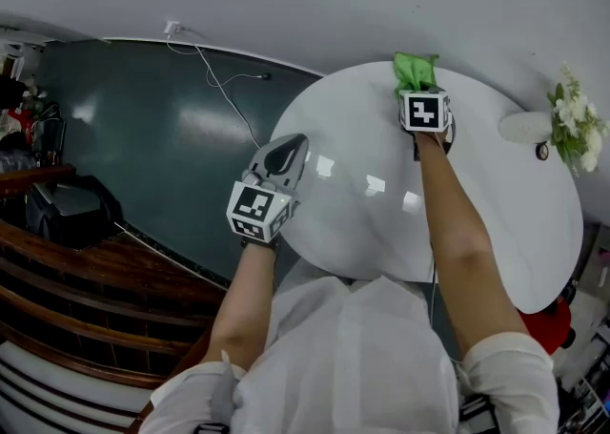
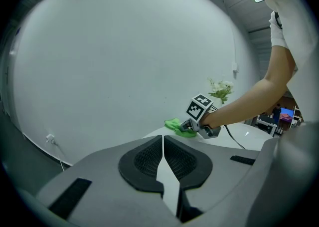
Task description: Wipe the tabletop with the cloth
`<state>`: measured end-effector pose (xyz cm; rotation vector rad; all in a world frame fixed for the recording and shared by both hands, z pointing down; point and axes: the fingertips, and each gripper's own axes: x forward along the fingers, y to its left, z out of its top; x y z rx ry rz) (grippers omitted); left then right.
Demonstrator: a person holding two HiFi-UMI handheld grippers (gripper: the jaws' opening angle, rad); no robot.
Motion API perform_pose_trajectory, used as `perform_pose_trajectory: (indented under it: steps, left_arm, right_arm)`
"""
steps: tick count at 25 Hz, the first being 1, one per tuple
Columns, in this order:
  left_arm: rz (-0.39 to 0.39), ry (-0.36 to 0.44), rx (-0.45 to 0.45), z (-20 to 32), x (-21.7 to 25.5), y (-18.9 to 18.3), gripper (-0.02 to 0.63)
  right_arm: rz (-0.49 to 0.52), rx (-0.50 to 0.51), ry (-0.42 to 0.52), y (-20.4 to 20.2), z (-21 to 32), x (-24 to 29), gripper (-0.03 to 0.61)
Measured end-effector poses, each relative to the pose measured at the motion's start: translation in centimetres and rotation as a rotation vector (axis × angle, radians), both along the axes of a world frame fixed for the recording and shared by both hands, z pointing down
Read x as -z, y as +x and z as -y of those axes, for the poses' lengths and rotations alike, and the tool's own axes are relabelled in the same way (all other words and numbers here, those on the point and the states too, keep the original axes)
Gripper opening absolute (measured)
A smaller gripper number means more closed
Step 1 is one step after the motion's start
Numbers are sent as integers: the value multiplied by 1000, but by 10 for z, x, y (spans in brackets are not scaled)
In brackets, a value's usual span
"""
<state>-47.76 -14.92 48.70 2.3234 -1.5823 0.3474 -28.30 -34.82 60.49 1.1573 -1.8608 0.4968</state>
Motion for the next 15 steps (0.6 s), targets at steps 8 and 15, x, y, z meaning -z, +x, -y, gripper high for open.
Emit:
perform_pose_trajectory:
  steps: [8,15]
  left_arm:
    - [-1,-2,29,-10,-1,-29,18]
    - [1,-8,43,-19,-5,-43,18]
  right_arm:
    - [80,221,78,-111,-30,15,81]
    - [119,351,49,-177,-80,10,81]
